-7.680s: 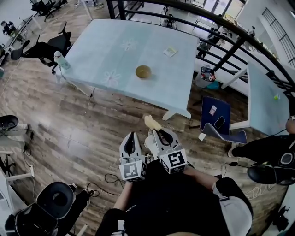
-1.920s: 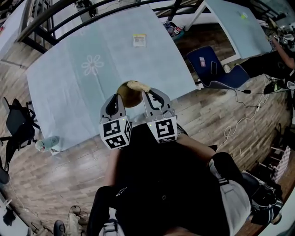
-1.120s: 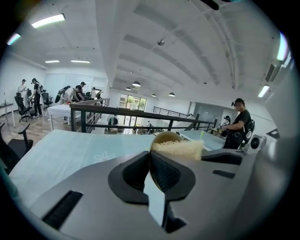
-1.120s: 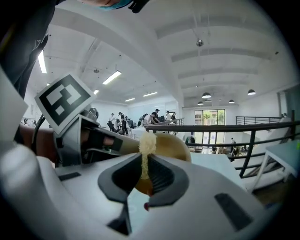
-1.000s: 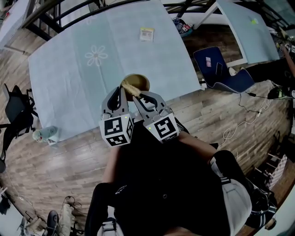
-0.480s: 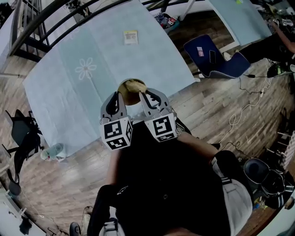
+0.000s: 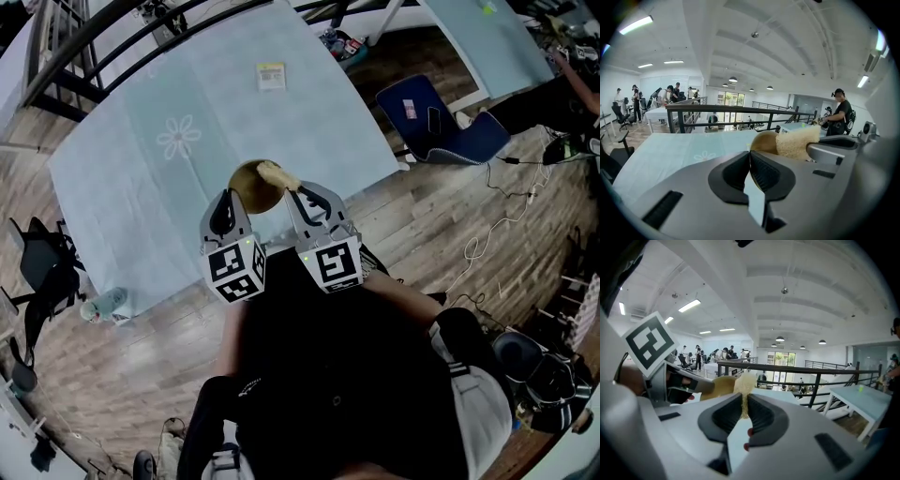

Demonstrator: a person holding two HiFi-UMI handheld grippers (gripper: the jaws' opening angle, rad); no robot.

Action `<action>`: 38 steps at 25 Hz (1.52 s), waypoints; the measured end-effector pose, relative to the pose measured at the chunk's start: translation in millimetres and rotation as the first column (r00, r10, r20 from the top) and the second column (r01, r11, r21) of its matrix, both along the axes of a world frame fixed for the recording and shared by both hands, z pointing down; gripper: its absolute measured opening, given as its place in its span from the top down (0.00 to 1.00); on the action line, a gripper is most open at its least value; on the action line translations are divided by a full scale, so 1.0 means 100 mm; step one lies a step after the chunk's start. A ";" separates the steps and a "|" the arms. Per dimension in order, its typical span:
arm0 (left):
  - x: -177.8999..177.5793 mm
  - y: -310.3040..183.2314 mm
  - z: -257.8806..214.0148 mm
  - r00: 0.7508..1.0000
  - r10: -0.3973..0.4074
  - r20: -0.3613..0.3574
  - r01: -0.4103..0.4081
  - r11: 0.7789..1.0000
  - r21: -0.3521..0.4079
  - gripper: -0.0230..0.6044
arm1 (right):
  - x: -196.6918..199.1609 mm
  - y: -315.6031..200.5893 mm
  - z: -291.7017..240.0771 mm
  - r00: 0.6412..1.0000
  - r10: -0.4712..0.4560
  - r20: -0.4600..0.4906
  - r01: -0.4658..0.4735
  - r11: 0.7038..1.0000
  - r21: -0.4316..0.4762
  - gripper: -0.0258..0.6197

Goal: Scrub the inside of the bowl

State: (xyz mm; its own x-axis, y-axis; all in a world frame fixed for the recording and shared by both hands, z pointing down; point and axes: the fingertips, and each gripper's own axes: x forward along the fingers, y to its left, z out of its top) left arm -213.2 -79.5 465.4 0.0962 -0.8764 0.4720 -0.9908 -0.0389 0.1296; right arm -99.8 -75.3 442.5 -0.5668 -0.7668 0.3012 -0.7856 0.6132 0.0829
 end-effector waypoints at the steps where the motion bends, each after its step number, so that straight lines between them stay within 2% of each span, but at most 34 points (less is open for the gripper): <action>1: -0.03 0.00 0.00 1.000 -0.010 0.001 0.010 1.000 0.004 0.93 | -0.04 0.02 -0.02 1.000 -0.026 0.017 0.026 1.000 0.003 0.89; 4: -0.13 0.02 0.00 0.999 -0.038 0.003 0.038 0.999 0.013 0.93 | -0.20 0.13 -0.05 0.993 -0.100 0.061 0.100 0.995 0.005 0.89; 7: -0.14 0.03 0.00 0.998 -0.054 -0.012 0.054 0.998 0.021 0.93 | -0.33 0.21 -0.05 0.986 -0.152 0.066 0.152 0.988 0.005 0.89; 11: 0.00 0.04 -0.07 0.999 -0.025 -0.029 0.027 0.998 0.054 0.93 | -0.46 0.28 -0.03 0.973 -0.223 0.060 0.224 0.974 -0.014 0.89; 14: 0.12 0.03 -0.14 1.000 0.004 -0.029 -0.001 0.996 0.085 0.93 | -0.52 0.28 0.03 0.969 -0.242 0.052 0.245 0.969 -0.045 0.89; 17: 0.12 0.00 -0.18 1.000 0.006 -0.022 -0.004 0.995 0.096 0.93 | -0.52 0.24 0.08 0.973 -0.228 0.035 0.229 0.972 -0.054 0.89; 23: -0.09 0.03 -0.19 0.999 -0.036 -0.028 0.038 0.995 0.087 0.93 | -0.48 0.16 0.17 0.973 -0.180 -0.143 0.178 0.984 -0.030 0.89; 30: -0.07 0.10 -0.10 1.000 -0.004 -0.022 0.006 0.997 0.073 0.92 | -0.26 -0.01 0.20 0.982 -0.042 -0.185 0.039 0.999 -0.021 0.89; 32: -0.04 0.08 -0.09 1.000 0.002 -0.023 0.000 0.997 0.076 0.92 | -0.21 -0.02 0.16 0.985 -0.019 -0.173 0.018 1.000 -0.006 0.89; 34: -0.03 0.05 -0.09 1.000 -0.002 -0.025 0.004 0.997 0.081 0.93 | -0.22 -0.01 0.10 0.993 -0.029 -0.114 0.030 1.000 0.010 0.89; 38: -0.02 -0.02 -0.11 0.999 -0.009 -0.033 0.012 0.996 0.094 0.93 | -0.38 0.09 -0.16 0.989 -0.139 0.055 0.138 0.990 0.026 0.89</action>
